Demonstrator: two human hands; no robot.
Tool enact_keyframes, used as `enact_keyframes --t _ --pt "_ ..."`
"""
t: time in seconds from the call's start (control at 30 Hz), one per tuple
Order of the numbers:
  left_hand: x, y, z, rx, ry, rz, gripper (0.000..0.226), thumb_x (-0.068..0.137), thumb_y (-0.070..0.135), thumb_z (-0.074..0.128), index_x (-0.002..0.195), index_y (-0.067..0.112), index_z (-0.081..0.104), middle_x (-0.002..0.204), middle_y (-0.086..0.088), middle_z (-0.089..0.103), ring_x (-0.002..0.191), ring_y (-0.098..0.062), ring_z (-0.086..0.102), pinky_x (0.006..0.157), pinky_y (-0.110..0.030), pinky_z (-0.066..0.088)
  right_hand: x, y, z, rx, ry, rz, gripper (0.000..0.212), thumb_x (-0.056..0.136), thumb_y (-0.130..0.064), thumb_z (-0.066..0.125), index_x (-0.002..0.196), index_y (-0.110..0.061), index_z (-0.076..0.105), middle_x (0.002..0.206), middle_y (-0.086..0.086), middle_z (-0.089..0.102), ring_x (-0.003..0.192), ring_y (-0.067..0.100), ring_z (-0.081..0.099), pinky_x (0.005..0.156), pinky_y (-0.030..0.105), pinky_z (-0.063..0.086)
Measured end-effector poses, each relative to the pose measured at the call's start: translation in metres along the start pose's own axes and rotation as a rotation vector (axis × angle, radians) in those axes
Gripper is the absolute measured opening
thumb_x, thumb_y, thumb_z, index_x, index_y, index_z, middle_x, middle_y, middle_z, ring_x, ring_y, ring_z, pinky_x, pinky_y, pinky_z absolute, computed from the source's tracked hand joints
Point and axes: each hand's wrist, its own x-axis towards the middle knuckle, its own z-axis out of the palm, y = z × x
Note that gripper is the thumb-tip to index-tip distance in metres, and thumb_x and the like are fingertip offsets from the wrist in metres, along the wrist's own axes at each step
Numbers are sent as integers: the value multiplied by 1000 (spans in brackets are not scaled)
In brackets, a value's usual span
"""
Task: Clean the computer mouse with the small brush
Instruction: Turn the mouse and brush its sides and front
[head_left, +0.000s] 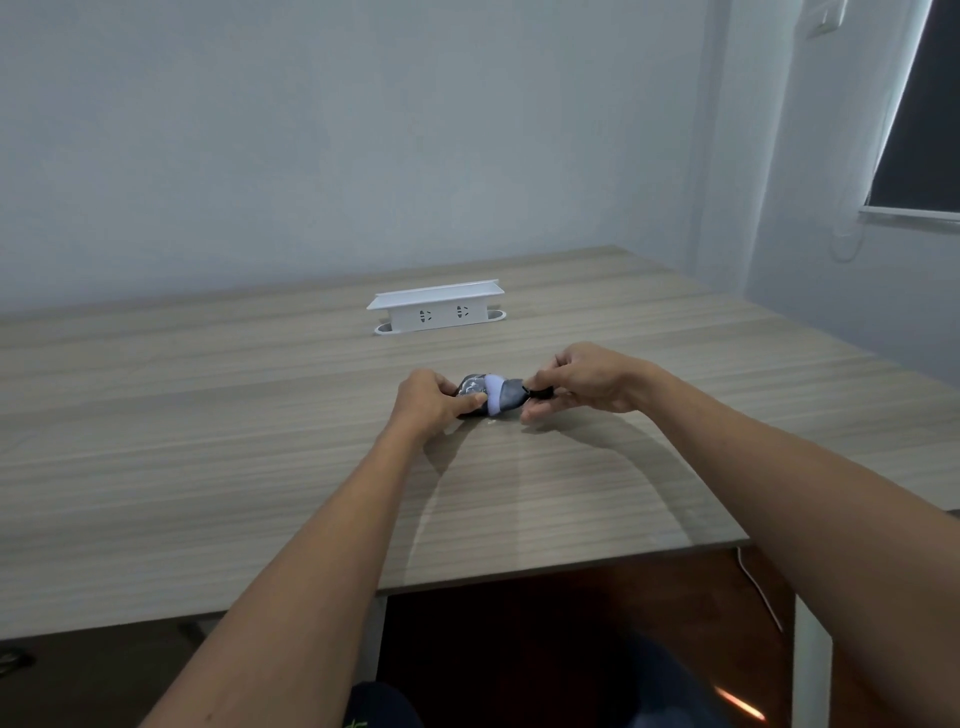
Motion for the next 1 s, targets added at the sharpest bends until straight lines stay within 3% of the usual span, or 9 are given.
enact_keyframes --t 0.13,0.3,0.43,0.5,0.7,0.9,1.0 --pt "0 0 0 -4 6 -5 46 84 33 84 102 -10 77 80 -9 61 75 -19 49 68 -30 37 3 4 2 10 169 -101 18 92 0 65 75 7 64 80 19 68 88 39 75 71 27 63" --pt "1 0 0 -7 1 -6 44 83 34 85 100 -6 79 81 -9 63 74 -19 49 66 -29 36 0 4 1 24 1 -15 21 91 -5 67 97 14 65 97 33 72 93 38 74 78 28 62" --pt "-2 1 -1 -10 8 -11 45 82 34 85 98 -7 79 78 -8 61 72 -18 48 59 -29 34 8 5 0 20 176 -85 17 90 1 64 75 9 65 78 23 70 80 37 76 70 29 63" --pt "-2 1 -1 -10 3 -13 45 83 35 85 93 -8 77 77 -10 56 72 -19 44 63 -29 33 11 8 0 23 232 -95 22 89 4 64 68 7 63 73 23 67 74 36 76 65 29 63" --pt "-2 0 -1 -6 2 -10 51 83 35 84 97 -13 75 75 -10 56 71 -21 44 66 -31 33 1 5 -4 67 30 28 13 88 -2 69 88 11 65 96 30 73 92 39 74 73 28 62" --pt "-7 5 0 64 20 0 51 82 38 83 88 -12 75 71 -11 52 69 -21 43 64 -30 31 2 -2 -2 -7 216 -44 16 89 3 61 98 17 61 97 44 66 63 32 74 65 31 64" --pt "-10 8 -4 102 -17 7 43 82 44 82 77 3 73 68 -11 42 66 -20 36 59 -31 25 2 -4 -1 -46 223 -42 17 91 4 61 102 17 61 88 39 67 61 31 73 63 31 64"
